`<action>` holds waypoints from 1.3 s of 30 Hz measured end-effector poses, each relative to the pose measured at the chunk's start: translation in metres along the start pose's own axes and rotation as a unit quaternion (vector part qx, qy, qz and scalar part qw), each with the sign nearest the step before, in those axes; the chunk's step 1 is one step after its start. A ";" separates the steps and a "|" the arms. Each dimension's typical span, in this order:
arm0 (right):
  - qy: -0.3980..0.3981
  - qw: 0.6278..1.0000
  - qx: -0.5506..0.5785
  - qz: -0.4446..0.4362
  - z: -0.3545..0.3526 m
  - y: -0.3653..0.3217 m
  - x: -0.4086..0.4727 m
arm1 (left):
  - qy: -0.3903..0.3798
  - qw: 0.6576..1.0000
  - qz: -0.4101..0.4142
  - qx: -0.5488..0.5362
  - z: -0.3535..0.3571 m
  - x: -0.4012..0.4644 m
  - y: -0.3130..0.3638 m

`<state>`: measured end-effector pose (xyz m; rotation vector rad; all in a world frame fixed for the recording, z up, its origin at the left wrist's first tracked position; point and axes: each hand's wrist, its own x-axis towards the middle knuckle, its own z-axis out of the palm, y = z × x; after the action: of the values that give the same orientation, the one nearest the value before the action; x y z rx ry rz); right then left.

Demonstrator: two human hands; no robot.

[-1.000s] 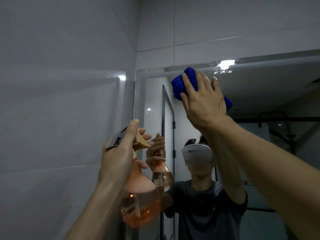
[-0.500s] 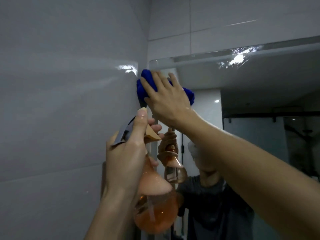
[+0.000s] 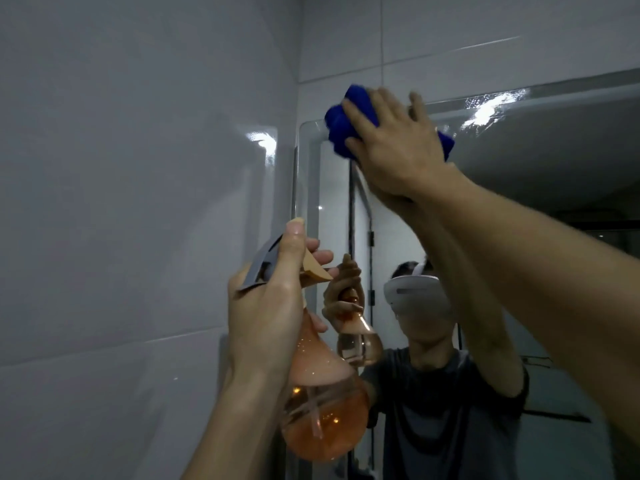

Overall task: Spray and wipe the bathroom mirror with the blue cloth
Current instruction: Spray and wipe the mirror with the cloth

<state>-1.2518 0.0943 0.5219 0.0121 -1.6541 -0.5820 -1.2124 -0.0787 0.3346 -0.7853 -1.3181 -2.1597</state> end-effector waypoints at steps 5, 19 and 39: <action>0.004 0.999 0.020 0.036 0.005 -0.019 0.011 | -0.012 1.000 -0.020 0.016 0.000 0.017 0.000; -0.041 0.989 0.009 -0.144 0.009 -0.040 -0.103 | -0.052 0.997 -0.062 0.020 0.005 -0.008 -0.022; -0.023 0.985 -0.079 0.149 -0.095 0.310 -0.266 | -0.153 0.982 -0.096 -0.053 0.190 -0.143 -0.047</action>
<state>-1.0162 0.4178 0.3974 -0.3616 -1.6106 -0.4850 -1.0993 0.1278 0.2763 -1.1103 -1.4926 -2.3449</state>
